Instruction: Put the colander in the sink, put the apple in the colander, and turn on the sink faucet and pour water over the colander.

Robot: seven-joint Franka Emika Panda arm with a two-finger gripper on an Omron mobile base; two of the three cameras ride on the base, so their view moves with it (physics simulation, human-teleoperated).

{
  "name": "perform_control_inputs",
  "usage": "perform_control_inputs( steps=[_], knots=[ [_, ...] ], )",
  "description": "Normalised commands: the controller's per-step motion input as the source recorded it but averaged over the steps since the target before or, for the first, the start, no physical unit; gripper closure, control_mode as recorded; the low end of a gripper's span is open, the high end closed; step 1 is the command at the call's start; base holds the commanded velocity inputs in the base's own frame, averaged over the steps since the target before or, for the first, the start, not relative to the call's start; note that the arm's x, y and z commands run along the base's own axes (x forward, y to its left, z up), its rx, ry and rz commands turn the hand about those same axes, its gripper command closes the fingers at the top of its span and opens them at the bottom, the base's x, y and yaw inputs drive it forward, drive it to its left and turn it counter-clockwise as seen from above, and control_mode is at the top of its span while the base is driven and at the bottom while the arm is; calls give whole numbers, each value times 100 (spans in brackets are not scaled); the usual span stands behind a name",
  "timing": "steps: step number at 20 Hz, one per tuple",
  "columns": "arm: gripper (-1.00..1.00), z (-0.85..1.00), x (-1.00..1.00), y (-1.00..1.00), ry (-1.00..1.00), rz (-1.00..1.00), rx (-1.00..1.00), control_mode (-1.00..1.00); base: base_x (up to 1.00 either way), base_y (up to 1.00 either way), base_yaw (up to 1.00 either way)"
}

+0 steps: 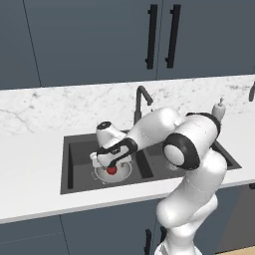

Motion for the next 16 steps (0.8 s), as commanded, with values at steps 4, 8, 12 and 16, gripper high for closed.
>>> perform_control_inputs(
  steps=[4, 8, 12, 16],
  knots=[
    [-100, 67, -64, -19, -17, 1, 0, -100, 0, 0, 0],
    [-100, 72, -53, -23, -14, 8, 0, -100, 0, 0, 0],
    [-100, 61, -64, -21, -28, 22, -1, -100, 0, 0, 0],
    [-100, 68, -58, -13, -36, 33, -5, -100, 0, 0, 0]
  ],
)
